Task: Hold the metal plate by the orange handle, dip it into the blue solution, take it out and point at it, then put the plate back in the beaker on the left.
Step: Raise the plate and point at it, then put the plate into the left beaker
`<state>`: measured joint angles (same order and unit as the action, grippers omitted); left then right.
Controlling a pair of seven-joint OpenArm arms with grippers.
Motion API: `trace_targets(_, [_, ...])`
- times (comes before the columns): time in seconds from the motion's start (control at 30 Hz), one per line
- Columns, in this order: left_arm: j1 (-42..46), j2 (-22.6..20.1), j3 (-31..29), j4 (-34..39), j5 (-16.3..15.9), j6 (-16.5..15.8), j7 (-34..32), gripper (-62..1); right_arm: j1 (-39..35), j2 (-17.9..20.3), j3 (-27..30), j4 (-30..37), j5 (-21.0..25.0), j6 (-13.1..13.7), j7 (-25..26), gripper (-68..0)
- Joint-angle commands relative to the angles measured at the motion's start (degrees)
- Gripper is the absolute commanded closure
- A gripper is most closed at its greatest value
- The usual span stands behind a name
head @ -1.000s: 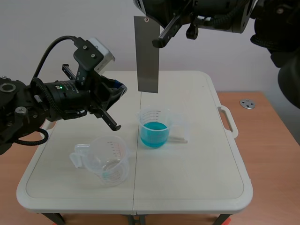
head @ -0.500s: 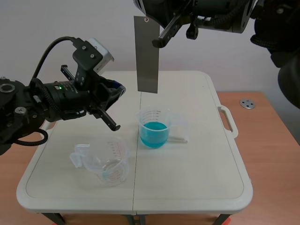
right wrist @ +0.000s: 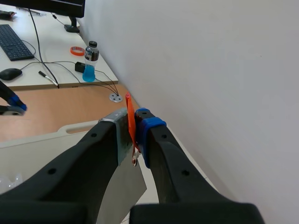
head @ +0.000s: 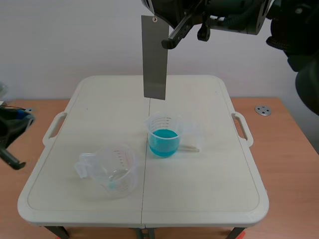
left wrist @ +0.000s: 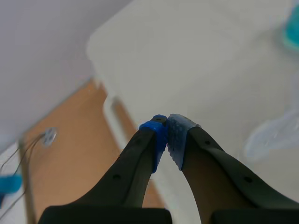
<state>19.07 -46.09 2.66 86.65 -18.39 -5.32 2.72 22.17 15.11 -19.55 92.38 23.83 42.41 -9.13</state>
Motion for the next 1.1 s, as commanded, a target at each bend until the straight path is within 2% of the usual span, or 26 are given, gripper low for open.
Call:
trace_targets(0.0, [4.57, -0.85, -2.86, -0.02, -0.74, 2.43, -0.81, -2.7, 1.31, 0.72, 0.42, 0.92, 1.16, 0.31, 1.07, -1.5])
trace_targets(0.1, [14.12, -2.45, -8.11, -0.74, -0.63, 6.49, -0.83, -2.7, 1.33, 0.74, -0.37, 1.16, 1.29, 0.31, 1.07, -1.5])
trace_targets(0.17, [19.17, -2.71, -10.51, -2.05, -0.52, 8.02, -0.83, -2.7, 1.33, 0.74, -1.2, 1.49, 1.29, 0.31, 1.07, -1.5])
trace_targets(0.4, [30.47, -1.55, -11.56, -10.43, -0.5, 8.57, -5.9, -2.7, 1.33, 0.72, -4.83, 3.26, 1.46, 0.31, 1.09, -1.5])
trace_targets(0.47, [32.33, -0.52, -11.56, -12.57, -0.48, 7.96, -7.93, -2.7, 1.33, 0.68, -6.1, 3.72, 1.57, 0.31, 1.09, -1.5])
trace_targets(0.6, [34.21, 2.05, -10.95, -15.96, -0.02, 4.66, -9.92, -2.7, 1.33, 0.42, -8.61, 4.2, 2.82, 0.31, 1.09, -1.5])
trace_targets(0.8, [34.23, 6.36, -5.29, -19.67, 2.49, 0.37, -10.69, -2.7, 1.31, -0.5, -12.33, 4.39, 3.78, 0.31, 0.85, -1.5])
trace_targets(1.07, [34.1, 14.29, 3.28, -23.17, 8.04, -0.46, -10.67, -2.7, 1.31, -3.1, -16.04, 4.39, 3.63, 0.31, 0.59, -1.5])
